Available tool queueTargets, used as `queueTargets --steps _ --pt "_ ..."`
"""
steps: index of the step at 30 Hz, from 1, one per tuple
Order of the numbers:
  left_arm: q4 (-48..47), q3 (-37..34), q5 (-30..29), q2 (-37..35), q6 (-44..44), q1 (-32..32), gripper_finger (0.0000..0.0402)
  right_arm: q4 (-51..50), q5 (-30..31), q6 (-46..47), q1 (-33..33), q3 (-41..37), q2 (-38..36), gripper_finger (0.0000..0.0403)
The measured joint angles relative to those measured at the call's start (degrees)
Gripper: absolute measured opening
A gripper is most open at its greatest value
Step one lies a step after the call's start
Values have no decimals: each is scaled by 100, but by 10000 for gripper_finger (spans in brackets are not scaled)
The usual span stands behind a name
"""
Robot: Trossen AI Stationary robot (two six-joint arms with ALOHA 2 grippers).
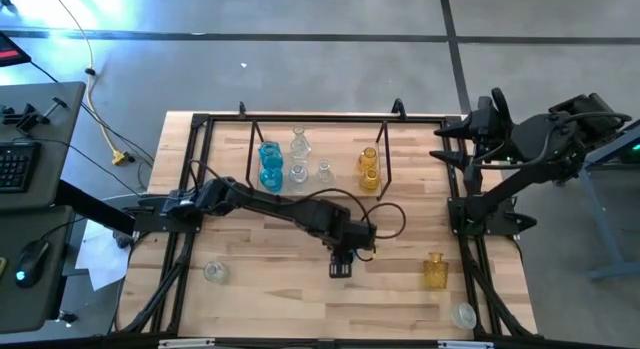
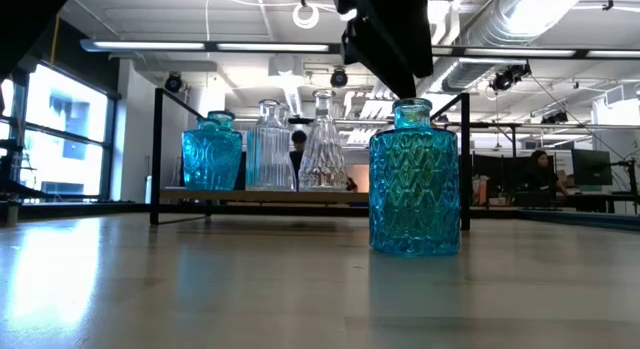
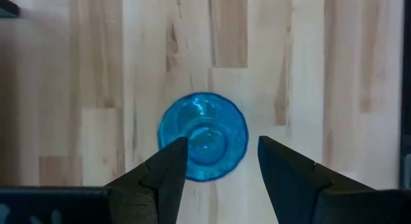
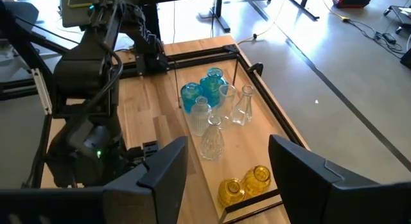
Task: Sort vases onto shelf
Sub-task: Put the blue vase on the shelf aligned with the other blue vases
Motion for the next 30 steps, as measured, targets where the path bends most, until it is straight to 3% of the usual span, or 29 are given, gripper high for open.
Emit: queueTargets --steps 30 --pt "281 0 310 103 -463 -48 179 0 -149 -10 0 0 0 200"
